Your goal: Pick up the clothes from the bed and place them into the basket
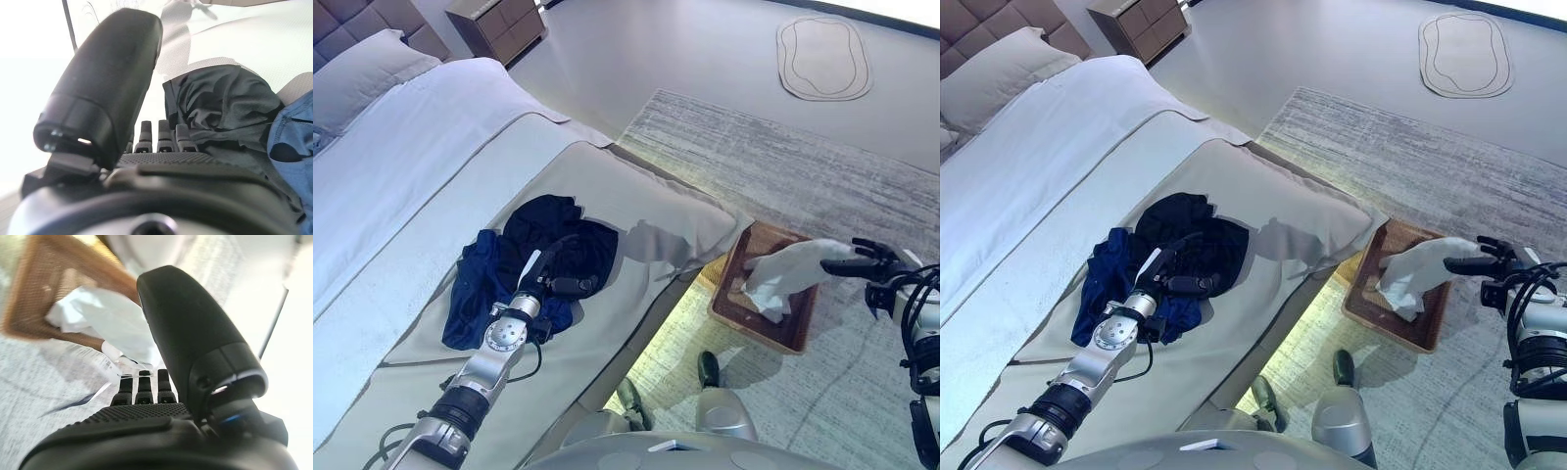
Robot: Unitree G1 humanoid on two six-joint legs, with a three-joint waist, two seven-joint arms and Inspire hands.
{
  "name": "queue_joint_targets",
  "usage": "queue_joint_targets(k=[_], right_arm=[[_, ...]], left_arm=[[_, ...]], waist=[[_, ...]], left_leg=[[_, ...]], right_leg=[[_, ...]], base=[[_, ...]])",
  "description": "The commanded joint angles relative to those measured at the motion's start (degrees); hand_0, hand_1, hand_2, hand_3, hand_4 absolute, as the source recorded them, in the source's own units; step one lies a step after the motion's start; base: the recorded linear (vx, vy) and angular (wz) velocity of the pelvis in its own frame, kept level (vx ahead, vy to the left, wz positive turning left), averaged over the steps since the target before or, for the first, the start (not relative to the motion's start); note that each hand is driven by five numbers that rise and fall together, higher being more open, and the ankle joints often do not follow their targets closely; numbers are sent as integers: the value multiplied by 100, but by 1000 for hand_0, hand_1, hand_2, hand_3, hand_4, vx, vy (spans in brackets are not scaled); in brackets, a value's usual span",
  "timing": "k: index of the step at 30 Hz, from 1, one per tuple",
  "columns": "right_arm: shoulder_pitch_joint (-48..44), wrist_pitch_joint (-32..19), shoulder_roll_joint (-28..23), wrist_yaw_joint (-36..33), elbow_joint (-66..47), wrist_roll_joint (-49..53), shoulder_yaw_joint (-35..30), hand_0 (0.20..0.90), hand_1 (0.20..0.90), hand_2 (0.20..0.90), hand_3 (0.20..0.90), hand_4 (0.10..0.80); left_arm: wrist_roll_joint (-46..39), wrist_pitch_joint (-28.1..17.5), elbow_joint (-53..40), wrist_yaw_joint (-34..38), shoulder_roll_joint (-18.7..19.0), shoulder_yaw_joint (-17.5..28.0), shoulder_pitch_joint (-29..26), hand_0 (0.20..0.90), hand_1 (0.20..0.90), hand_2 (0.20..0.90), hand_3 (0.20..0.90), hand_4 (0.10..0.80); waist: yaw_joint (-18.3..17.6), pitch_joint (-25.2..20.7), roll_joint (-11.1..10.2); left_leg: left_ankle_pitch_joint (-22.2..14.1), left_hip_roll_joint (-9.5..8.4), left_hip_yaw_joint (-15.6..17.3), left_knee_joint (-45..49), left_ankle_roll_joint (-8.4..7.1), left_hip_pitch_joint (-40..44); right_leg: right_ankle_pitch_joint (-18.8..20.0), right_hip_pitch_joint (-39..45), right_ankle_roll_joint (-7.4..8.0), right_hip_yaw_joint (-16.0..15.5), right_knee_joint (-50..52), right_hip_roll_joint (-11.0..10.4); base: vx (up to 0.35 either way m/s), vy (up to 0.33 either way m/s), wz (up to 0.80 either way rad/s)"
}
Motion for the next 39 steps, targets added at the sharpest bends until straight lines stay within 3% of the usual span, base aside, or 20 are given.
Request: queue_joint_targets(k=[1,16,27,39], right_arm=[[-435,-399,-374,-15,-122,-239,164,900,900,900,900,800],[-1014,-610,-546,-202,-926,-386,507,900,900,900,900,800],[-1599,-1027,-268,-196,-1294,-61,905,900,900,900,900,800],[-2451,-1588,41,-1028,-1334,-911,1552,900,900,900,900,800]], left_arm=[[75,-329,-349,122,203,128,-384,900,900,900,900,800],[155,-458,-249,228,169,301,-287,900,900,900,900,800],[159,-493,-83,459,19,440,-50,900,900,900,900,800],[99,-618,-169,844,24,576,162,900,900,900,900,800]], waist=[[110,-431,-448],[417,-531,-731],[767,-622,-842],[1344,-390,-817]], left_leg=[[-563,97,-243,351,-363,69],[-546,-7,-503,298,-327,93],[-458,-107,-880,163,-299,80],[-378,-229,-1199,261,-302,-214]], right_leg=[[-369,125,-62,-87,171,252],[-412,278,-79,-247,174,238],[-468,416,-125,-449,156,214],[-506,419,-169,-906,155,37]], base=[[0,0,0],[-7,12,7],[9,25,16],[-19,29,26]])
